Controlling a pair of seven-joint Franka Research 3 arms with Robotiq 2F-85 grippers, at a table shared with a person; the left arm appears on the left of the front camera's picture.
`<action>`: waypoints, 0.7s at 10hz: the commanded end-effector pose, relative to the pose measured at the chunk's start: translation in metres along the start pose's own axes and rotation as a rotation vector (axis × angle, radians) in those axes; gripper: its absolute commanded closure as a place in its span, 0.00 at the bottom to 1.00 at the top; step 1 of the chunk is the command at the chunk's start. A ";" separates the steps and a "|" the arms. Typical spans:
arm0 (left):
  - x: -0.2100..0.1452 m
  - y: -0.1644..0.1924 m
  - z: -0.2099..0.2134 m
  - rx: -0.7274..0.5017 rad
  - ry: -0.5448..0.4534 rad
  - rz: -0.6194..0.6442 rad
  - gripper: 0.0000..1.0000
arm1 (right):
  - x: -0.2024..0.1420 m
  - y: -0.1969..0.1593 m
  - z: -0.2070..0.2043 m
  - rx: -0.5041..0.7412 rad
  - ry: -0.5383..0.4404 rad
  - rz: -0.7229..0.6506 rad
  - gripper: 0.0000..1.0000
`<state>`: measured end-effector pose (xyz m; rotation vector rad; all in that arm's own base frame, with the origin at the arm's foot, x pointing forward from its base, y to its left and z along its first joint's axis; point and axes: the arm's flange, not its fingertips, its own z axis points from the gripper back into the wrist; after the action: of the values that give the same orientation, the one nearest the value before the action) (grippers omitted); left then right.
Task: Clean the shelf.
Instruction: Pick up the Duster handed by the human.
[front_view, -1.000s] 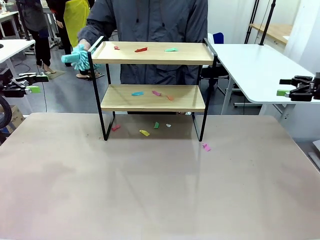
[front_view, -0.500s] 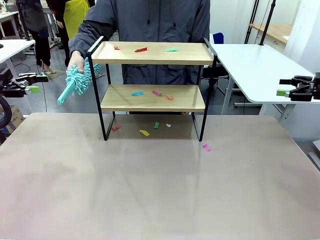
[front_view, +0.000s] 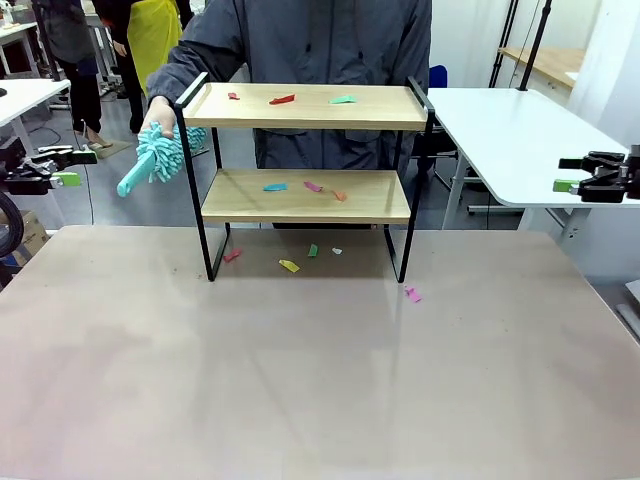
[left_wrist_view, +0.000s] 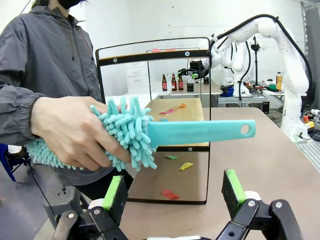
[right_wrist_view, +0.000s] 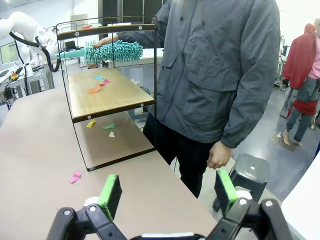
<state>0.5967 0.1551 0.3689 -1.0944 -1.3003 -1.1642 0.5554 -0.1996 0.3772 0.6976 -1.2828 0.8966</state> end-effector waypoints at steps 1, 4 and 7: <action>0.005 -0.001 0.000 -0.003 -0.002 -0.012 0.00 | 0.001 0.001 -0.001 0.002 -0.001 0.001 0.00; 0.000 0.000 0.000 0.000 0.000 0.000 0.00 | 0.001 0.001 -0.001 0.002 -0.001 0.001 0.00; 0.067 -0.013 -0.003 0.208 0.120 0.330 0.00 | 0.001 0.001 -0.001 0.002 -0.001 0.001 0.00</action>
<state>0.5951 0.1640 0.4031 -1.0410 -1.1661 -0.9577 0.5554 -0.1997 0.3770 0.6979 -1.2827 0.8962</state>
